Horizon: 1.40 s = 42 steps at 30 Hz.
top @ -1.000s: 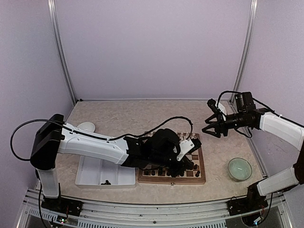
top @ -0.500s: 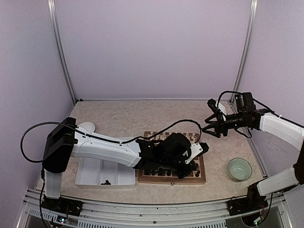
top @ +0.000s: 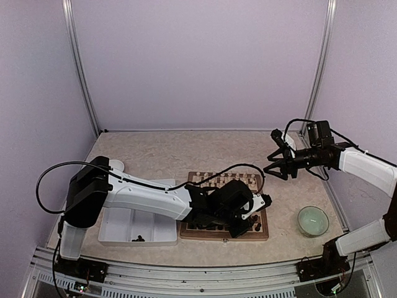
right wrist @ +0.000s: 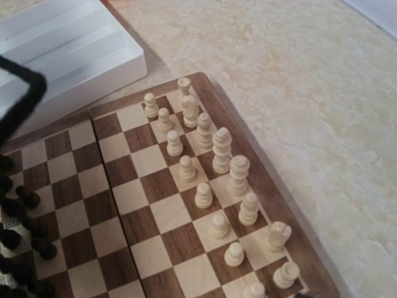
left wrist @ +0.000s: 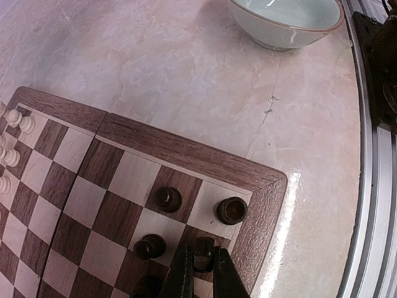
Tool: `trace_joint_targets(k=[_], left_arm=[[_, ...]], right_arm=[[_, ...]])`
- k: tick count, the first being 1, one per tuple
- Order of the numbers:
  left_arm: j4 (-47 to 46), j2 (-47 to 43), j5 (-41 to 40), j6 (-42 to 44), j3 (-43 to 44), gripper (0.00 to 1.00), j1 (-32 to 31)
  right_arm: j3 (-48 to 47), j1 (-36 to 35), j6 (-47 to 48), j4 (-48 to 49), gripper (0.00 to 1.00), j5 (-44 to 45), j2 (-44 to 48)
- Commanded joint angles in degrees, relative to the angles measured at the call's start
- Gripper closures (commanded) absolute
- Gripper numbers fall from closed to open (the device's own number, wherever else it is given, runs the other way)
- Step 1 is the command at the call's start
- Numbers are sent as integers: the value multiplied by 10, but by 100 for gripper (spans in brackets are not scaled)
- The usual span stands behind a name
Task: Set up the chess pieces on the board
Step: Place the knight at b8.
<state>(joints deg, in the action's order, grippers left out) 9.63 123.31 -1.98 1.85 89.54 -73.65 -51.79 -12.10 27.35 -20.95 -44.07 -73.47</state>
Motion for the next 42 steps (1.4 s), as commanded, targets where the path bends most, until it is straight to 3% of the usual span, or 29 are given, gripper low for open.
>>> trace_joint_targets(k=[1,42], left_arm=[[16,16,-3,12,25,95,-4],[60,33,-28,21,54,82,-12]], right_arm=[[-1,7,-2,4,35,-2,4],[-4,7,6,-6,35,-10,-4]])
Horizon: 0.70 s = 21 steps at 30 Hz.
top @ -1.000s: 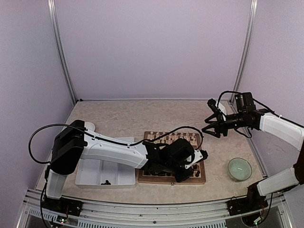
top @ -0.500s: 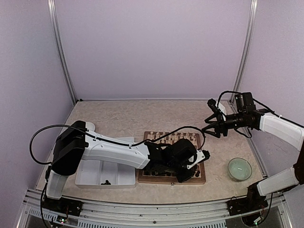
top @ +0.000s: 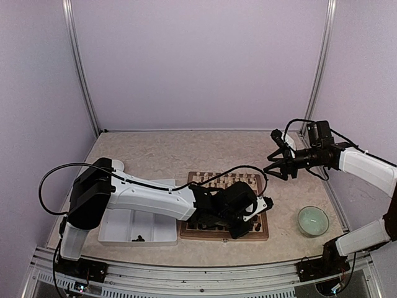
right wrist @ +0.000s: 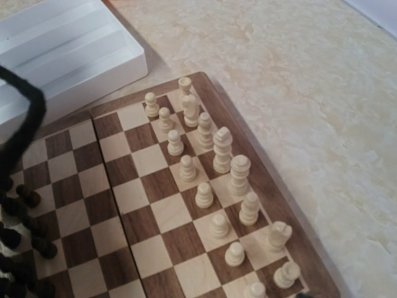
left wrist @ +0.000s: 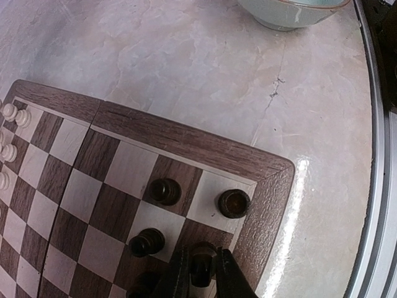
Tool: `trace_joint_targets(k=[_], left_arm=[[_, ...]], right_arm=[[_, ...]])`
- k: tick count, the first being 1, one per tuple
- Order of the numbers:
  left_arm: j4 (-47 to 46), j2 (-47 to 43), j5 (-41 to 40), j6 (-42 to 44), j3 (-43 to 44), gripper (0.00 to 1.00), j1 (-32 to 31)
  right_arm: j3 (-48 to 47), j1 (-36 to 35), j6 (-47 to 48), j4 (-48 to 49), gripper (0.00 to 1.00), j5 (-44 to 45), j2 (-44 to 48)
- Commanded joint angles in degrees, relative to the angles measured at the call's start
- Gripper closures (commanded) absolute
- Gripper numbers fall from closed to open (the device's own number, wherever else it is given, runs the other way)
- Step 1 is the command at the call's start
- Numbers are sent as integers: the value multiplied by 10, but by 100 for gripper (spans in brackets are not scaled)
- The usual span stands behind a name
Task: Set up the chess pieces on the board
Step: Place the knight at b8.
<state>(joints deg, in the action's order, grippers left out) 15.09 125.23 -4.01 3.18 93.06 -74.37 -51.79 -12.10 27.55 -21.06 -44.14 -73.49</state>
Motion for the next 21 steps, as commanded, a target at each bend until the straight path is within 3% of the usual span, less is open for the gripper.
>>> trace_joint_targets(k=[1,11,21], left_arm=[[6,13,-8,7,19,82,-5],[8,1,-15,7,25,80,-11],[18,-125,-57,15,18,71,-11]], right_arm=[[-4,7,4,-5,35,-9,-3],[-6,7,3,-6,34,-12,-4],[-19,7,6,-17,34,-1,7]])
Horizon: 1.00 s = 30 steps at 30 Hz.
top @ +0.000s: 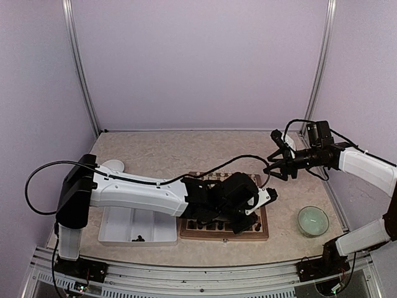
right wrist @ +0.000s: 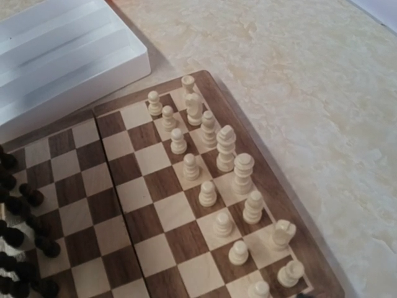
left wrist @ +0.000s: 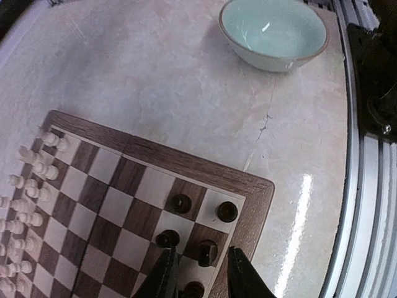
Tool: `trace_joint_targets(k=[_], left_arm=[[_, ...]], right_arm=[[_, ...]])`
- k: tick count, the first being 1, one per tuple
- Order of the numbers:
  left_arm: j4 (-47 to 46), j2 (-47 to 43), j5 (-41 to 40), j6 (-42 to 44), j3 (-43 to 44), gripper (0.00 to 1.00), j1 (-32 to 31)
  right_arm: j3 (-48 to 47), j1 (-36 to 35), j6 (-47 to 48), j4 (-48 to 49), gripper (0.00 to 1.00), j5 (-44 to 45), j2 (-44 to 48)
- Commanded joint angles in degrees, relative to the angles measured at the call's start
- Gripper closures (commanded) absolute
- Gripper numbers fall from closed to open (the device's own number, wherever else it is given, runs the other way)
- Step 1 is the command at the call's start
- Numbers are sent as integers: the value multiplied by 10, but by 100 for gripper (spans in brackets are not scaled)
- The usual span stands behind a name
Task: Set up the chess pieces on the board
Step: Place the knight at b8, then adjust the bishop at c8.
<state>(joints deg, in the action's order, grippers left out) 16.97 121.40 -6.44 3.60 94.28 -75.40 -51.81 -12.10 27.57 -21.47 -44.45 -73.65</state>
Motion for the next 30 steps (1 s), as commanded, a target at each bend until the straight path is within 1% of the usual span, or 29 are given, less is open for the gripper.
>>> trace_joint_targets(k=[1,4,7,9,11,15,18,21,25,30], left_arm=[[1,-107,-42,10,-2,70,1],[20,-143,-72,-15,-29,69,21],[28,-186,-104,-56,-94,68,55],[30,-215,-116,-85,-137,68,83],[31,-241,-115,-118,-177,68,115],[28,-289,-112,-177,-245,67,173],[10,-314,-114,-201,-283,67,188],[5,-329,-115,-211,-299,67,192],[14,-337,-123,-217,-303,67,192],[16,-351,-134,-221,-311,67,192]], right_arm=[[-21,7,8,-20,35,1,8],[-27,6,30,-42,38,-19,10],[-29,-10,66,-73,45,-47,17],[-30,-40,99,-102,49,-44,17],[-29,-84,127,-129,52,-21,9],[-20,-170,150,-145,55,28,-10],[-22,-215,153,-145,55,48,-36],[-32,-248,159,-153,58,69,-67],[-35,-274,163,-155,60,91,-96],[-20,-302,168,-147,62,118,-102]])
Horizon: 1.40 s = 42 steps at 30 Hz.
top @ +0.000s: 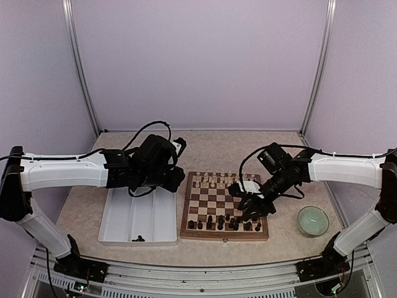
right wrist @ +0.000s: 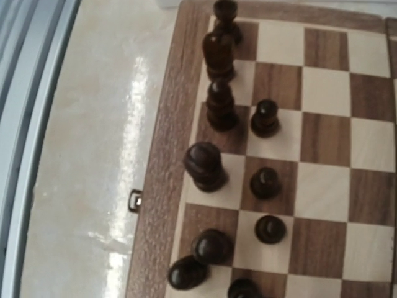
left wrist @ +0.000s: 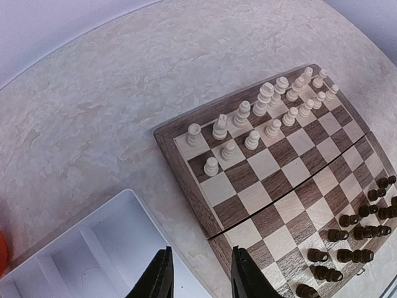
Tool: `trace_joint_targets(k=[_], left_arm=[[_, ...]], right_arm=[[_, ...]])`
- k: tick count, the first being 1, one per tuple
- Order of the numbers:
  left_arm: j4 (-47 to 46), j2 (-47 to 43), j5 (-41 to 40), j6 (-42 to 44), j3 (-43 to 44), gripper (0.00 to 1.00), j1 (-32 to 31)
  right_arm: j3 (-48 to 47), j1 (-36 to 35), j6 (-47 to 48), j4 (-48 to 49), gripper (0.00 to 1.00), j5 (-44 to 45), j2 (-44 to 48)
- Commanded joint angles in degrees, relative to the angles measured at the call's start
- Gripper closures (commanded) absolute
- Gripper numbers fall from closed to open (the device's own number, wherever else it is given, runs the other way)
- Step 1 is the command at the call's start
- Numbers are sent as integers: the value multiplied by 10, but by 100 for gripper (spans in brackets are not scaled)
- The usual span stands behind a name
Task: Set up the chess pieces on the board
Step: Adjust the bishop at c8.
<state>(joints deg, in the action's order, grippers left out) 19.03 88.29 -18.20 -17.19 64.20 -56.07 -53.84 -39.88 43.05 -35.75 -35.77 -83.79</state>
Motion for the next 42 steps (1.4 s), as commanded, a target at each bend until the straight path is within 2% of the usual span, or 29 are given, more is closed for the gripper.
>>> trace_joint_targets(k=[1,26,30,42], left_arm=[[-3,-22,-20,-13,-10,67,-1],[4,-16,-35,-22,-20,66,0],[4,-15,-32,-24,-20,66,0],[5,-11,-31,-21,-16,66,1]], right_arm=[[3,-30,14,-3,63,39,-3],[9,-77,7,11,76,96,-50],[6,-77,7,10,85,95,-52],[15,-77,14,-6,90,115,-26]])
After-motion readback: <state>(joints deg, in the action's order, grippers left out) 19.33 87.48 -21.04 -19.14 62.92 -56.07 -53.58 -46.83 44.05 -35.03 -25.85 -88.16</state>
